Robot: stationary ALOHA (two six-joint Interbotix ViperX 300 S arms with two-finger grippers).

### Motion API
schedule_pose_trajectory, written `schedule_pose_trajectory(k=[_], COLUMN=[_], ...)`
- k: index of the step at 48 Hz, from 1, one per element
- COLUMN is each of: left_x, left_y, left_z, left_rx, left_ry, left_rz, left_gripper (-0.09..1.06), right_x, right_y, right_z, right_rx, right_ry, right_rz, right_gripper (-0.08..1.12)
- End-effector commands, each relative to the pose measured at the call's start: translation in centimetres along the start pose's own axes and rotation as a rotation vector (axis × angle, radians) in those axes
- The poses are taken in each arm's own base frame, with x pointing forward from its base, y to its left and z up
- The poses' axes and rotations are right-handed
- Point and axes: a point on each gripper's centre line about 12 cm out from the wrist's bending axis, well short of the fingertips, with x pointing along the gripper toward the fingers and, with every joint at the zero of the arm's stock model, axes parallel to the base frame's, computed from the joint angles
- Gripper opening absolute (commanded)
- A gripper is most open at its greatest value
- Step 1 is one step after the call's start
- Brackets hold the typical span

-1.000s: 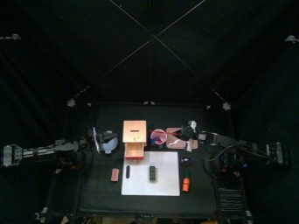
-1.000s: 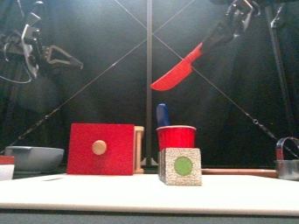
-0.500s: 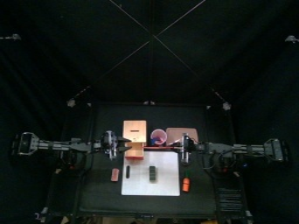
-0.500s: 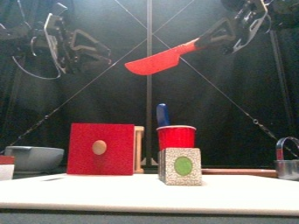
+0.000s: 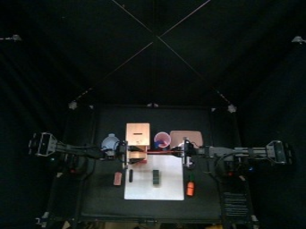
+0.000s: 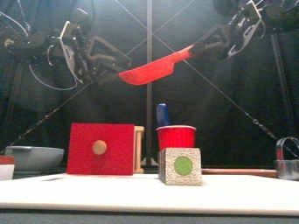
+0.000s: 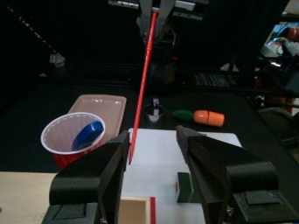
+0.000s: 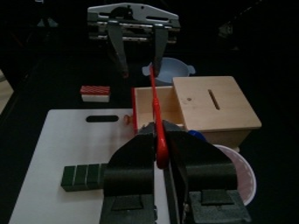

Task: Place sushi on board then cut the sushi with the knife then place the pieces on the plate
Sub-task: Grasp knife edge with left hand

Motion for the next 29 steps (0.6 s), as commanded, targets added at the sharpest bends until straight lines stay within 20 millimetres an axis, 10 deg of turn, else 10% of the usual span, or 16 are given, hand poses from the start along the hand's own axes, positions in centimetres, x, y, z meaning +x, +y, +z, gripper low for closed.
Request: schedule_pose_trajectory(k=[1,29], left_x=[1.0,1.8], left_y=[0.1,0.6], left_z=[0.5,0.5], left_rx=[0.004,0.005], left_ry=[-0.02,-0.018], left_rz=[0.005,0.019], left_gripper=[0.83,0.6], right_x=[-0.1,0.1], right_y=[0.1,0.4], right_z=[1.5,1.0], right_rx=[0.001,0.001], right_ry=[-0.046,-0.032], right_rz=[0.003,0.015], right_gripper=[0.41,0.41])
